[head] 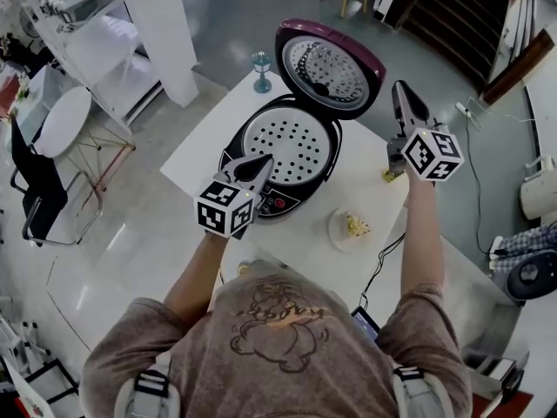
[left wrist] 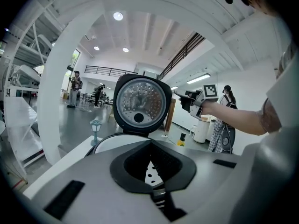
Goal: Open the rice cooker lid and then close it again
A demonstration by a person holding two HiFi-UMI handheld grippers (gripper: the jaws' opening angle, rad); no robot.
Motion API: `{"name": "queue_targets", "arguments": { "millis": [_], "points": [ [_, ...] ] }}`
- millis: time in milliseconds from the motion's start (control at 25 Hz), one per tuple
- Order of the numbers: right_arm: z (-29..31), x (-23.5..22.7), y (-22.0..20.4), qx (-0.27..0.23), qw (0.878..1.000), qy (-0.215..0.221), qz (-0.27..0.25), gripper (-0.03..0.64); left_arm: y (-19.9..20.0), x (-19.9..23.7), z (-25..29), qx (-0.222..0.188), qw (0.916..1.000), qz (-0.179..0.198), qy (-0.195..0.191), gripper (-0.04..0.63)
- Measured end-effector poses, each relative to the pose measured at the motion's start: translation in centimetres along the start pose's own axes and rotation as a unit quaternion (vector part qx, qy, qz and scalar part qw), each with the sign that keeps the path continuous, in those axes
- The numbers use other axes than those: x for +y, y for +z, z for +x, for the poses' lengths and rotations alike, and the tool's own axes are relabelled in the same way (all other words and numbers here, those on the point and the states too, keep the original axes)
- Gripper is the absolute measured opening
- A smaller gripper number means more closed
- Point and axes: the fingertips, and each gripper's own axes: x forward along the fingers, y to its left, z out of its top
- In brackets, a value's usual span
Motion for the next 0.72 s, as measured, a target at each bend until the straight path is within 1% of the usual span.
{"name": "queue_targets", "arguments": {
  "millis": [80, 200, 280, 560, 680, 720],
  "points": [
    [-0.5, 0.3, 0.8, -0.011, 1.000, 0.007, 0.003, 0.034, 0.1, -0.4, 0.1, -0.001, 1.0000, 0.000, -0.006, 0.020],
    [-0.9, 0.9, 1.6, -0.019, 1.000, 0.021, 0.006, 0.081, 0.2, -0.9, 0.3, -0.002, 0.9999, 0.001, -0.014, 0.020],
    [-1.1, 1.2, 1.7, -0.021, 0.999, 0.030, 0.013, 0.127, 0.2, -1.2, 0.4, -0.002, 0.9998, 0.001, -0.018, 0.020],
    [-1.1, 2.4, 1.2, -0.007, 0.999, 0.054, 0.001, 0.241, 0.1, -1.4, 0.2, -0.003, 0.9998, -0.001, -0.022, 0.020],
    [-0.7, 3.0, 0.9, -0.002, 0.998, 0.066, -0.003, 0.316, 0.1, -1.4, 0.0, -0.003, 0.9998, -0.002, -0.021, 0.020],
    [-0.5, 3.2, 0.8, -0.002, 0.998, 0.065, -0.006, 0.353, 0.1, -1.3, -0.1, -0.004, 0.9998, -0.002, -0.020, 0.020]
  ]
}}
